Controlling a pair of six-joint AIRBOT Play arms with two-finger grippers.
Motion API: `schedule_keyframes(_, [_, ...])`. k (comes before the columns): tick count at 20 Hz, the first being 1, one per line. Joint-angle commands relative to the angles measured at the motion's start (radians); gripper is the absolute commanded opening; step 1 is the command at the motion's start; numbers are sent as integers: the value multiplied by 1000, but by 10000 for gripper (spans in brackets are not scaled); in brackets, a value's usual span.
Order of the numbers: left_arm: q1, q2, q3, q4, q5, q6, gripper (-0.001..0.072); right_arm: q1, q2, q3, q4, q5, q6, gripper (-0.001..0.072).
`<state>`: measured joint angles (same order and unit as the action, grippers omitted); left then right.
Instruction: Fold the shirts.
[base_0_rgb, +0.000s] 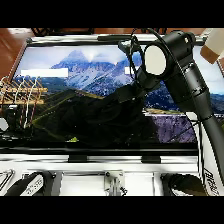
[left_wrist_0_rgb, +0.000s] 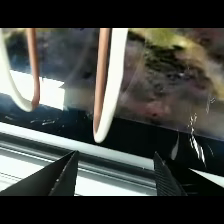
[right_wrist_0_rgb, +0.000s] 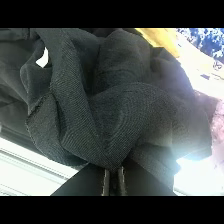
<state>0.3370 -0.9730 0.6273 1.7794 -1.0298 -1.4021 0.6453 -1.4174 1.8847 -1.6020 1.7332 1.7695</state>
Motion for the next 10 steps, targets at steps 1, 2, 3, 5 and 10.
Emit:
schedule_keyframes(1, [24, -52, 5, -4, 35, 4, 521, 1, 0, 0, 0, 1, 3, 97])
schedule_keyframes(2, [39, -52, 7, -4, 43, 4, 513, 1, 0, 0, 0, 1, 3, 97])
schedule_keyframes(3, [57, -52, 8, -4, 51, 4, 513, 1, 0, 0, 0, 1, 3, 97])
schedule_keyframes(5, [82, -66, 8, -11, 61, 24, 503, 1, 0, 0, -5, 0, 3, 97])
schedule_keyframes(10, [99, -186, 54, -27, 54, 40, 462, 1, 0, 0, -27, 0, 2, 97])
